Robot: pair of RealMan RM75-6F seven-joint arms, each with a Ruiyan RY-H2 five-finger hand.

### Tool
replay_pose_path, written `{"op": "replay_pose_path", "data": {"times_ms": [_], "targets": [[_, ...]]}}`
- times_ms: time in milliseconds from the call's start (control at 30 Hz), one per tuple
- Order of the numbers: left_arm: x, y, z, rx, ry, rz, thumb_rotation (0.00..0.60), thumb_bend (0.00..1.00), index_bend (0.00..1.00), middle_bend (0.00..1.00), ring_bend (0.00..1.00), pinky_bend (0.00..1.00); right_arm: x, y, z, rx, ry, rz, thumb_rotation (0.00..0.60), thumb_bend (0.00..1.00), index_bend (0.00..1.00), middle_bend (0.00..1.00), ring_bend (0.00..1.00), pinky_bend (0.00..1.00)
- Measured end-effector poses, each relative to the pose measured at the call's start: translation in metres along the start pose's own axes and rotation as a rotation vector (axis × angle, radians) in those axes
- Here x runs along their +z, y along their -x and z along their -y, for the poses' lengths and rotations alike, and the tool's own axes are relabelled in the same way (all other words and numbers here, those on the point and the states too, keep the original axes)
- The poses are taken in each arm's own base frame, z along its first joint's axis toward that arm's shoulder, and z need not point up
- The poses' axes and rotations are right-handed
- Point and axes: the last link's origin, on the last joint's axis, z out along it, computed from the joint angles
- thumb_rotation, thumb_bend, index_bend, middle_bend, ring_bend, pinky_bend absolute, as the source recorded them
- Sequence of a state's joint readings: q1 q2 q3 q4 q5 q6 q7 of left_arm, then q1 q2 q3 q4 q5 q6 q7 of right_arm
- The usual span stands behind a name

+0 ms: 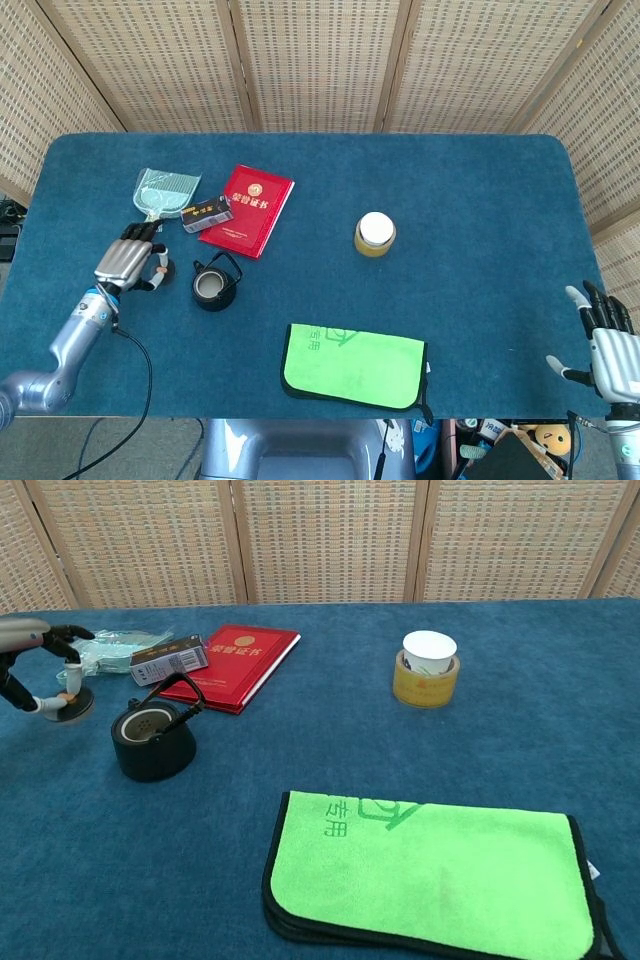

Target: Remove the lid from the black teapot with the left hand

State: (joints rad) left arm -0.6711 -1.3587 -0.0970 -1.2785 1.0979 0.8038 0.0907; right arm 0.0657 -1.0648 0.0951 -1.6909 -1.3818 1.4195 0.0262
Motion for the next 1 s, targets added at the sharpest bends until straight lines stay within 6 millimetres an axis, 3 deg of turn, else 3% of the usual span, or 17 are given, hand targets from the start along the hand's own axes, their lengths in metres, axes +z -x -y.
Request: {"op": "replay_pose_path", "data": {"times_ms": [200, 333, 400, 667, 833, 1000], "targets": [[0.008, 0.029, 0.000, -0.015, -0.008, 0.032, 0.600, 0.41, 0.53, 0.00, 0.00, 0.00, 0.001, 0.001, 0.000, 0.001, 0.006, 0.003, 0.600, 0.00, 0.00, 0.00, 0.00, 0.00], [0.009, 0.034, -0.005, -0.032, -0.001, 0.032, 0.600, 0.32, 0.11, 0.00, 0.00, 0.00, 0.001, 0.000, -0.001, 0.005, 0.007, 0.001, 0.600, 0.00, 0.00, 0.00, 0.00, 0.00], [0.007, 0.031, -0.007, -0.042, 0.004, 0.029, 0.600, 0.26, 0.00, 0.00, 0.00, 0.00, 0.001, 0.000, -0.001, 0.009, 0.007, 0.000, 0.600, 0.00, 0.00, 0.00, 0.00, 0.00], [-0.016, -0.003, -0.006, -0.093, 0.025, -0.063, 0.600, 0.23, 0.00, 0.00, 0.00, 0.00, 0.000, -0.001, 0.000, 0.016, -0.002, 0.000, 0.600, 0.00, 0.00, 0.00, 0.00, 0.00], [-0.048, -0.033, 0.011, -0.119, -0.003, -0.205, 0.600, 0.22, 0.00, 0.00, 0.00, 0.00, -0.002, -0.001, 0.001, 0.013, -0.014, 0.001, 0.600, 0.00, 0.00, 0.00, 0.00, 0.00], [-0.096, -0.043, 0.035, -0.135, -0.082, -0.332, 0.600, 0.21, 0.00, 0.00, 0.00, 0.00, -0.002, -0.003, 0.001, 0.013, -0.018, -0.008, 0.600, 0.00, 0.00, 0.00, 0.00, 0.00]]}}
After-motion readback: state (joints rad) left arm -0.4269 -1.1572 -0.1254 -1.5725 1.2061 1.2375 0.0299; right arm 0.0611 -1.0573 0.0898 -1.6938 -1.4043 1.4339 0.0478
